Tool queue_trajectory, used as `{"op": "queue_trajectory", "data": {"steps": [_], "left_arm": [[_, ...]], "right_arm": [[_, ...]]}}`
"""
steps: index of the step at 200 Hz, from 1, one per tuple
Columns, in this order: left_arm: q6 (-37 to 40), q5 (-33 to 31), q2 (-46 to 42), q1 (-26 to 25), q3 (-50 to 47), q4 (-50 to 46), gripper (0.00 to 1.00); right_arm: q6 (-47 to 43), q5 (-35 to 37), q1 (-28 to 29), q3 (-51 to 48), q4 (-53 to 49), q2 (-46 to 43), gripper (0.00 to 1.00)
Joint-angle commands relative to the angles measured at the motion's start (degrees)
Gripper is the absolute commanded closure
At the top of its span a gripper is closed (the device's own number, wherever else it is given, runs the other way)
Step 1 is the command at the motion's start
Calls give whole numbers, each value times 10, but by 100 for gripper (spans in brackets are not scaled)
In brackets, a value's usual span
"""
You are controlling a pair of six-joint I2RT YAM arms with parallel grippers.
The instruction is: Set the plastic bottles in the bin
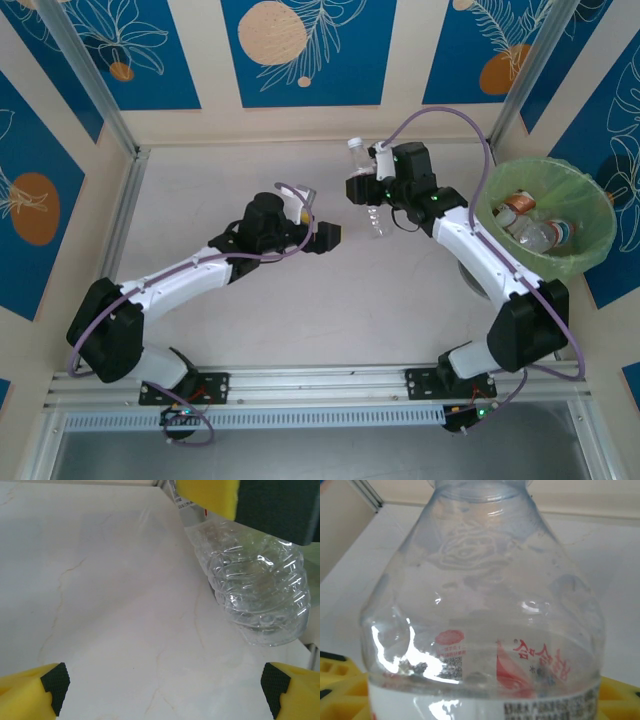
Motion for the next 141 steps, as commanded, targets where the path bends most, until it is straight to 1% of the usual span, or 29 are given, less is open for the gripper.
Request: {"op": "queue_trajectory", "data": {"steps": [1, 16, 43, 66, 82, 98, 111, 117, 141], "left_arm": [[-9, 55, -15, 4, 17, 43, 0], [2, 64, -13, 4, 18, 47, 0], [13, 50, -15, 4, 13, 52, 0], [3, 78, -10, 4, 10, 75, 0], [-4, 85, -3, 3, 14, 79, 0], [-10, 89, 4, 3, 12, 86, 0], [-14, 95, 6, 3, 12, 93, 0], [-15, 98, 7, 3, 13, 93, 0], [-10, 99, 9, 2, 15, 91, 0]], "right_arm": [[9, -18, 3, -10, 20, -49, 39], [9, -13, 2, -10, 17, -73, 39], [10, -6, 0, -4, 9, -110, 39], [4, -2, -4, -3, 15, -140, 39], [-1, 4, -20, -10, 23, -165, 39], [-10, -1, -50, -10, 10, -188, 38], [-13, 1, -87, -8, -8, -205, 38], [-9, -4, -108, -5, -18, -213, 38], [7, -43, -227, 1, -63, -243, 38]]}}
